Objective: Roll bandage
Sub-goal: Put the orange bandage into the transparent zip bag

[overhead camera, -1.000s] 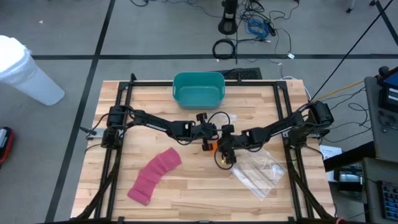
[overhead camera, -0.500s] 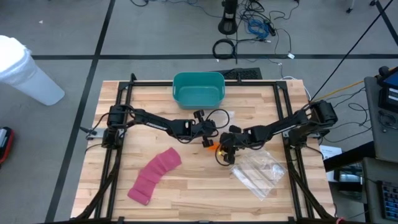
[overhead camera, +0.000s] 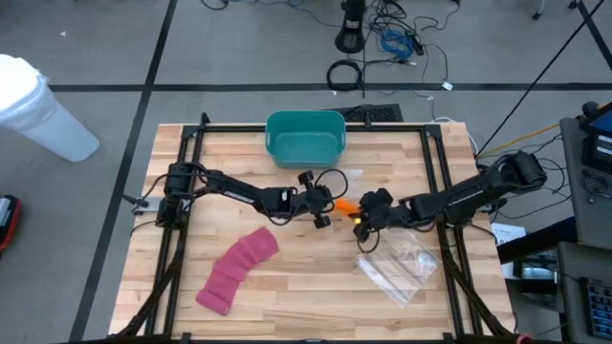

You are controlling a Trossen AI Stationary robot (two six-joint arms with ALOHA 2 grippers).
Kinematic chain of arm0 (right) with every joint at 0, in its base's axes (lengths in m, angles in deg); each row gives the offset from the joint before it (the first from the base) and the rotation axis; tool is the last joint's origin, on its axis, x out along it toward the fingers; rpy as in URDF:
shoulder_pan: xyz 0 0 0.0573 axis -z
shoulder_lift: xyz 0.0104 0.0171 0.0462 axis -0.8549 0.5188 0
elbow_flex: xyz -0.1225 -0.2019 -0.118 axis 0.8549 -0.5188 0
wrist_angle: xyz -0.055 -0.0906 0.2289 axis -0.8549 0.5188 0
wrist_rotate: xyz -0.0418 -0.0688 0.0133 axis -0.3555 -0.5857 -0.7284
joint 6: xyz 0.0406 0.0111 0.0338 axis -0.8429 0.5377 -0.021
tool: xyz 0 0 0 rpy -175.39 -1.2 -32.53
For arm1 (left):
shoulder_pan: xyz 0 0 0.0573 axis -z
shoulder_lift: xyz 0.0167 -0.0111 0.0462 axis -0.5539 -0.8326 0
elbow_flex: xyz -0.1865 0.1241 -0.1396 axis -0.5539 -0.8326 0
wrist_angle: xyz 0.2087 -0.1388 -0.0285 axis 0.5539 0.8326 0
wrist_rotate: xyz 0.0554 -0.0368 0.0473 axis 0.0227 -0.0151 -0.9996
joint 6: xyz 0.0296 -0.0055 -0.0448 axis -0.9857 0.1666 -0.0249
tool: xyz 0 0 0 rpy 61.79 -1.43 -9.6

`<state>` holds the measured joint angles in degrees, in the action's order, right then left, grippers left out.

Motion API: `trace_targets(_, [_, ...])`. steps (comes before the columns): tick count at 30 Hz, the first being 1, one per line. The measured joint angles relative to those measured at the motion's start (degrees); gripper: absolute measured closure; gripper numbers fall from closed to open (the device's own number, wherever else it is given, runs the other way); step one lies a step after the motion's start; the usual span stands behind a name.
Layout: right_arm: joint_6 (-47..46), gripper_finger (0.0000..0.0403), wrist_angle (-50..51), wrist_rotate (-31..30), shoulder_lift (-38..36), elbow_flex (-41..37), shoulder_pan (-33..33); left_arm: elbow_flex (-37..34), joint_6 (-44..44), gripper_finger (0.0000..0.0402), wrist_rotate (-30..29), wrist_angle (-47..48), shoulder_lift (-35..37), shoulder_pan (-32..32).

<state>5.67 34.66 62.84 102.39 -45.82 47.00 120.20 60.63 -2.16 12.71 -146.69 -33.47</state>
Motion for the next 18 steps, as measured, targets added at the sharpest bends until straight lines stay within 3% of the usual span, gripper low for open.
trace_targets(8, [0.64,0.0325,-28.16,2.02,-1.12,-10.97,0.00,-0.10,0.04,0.0401,0.26,-1.26,-0.25,0.36])
trace_targets(13, [1.09,0.0325,-27.51,2.59,-1.47,-10.57,0.02,-0.10,0.02,0.0401,0.38,-1.50,-0.69,0.32])
trace_targets(18, [-2.88,0.0325,-20.04,-1.53,-1.45,-10.61,0.17,-0.10,0.04,0.0401,1.80,-1.79,-0.81,0.30])
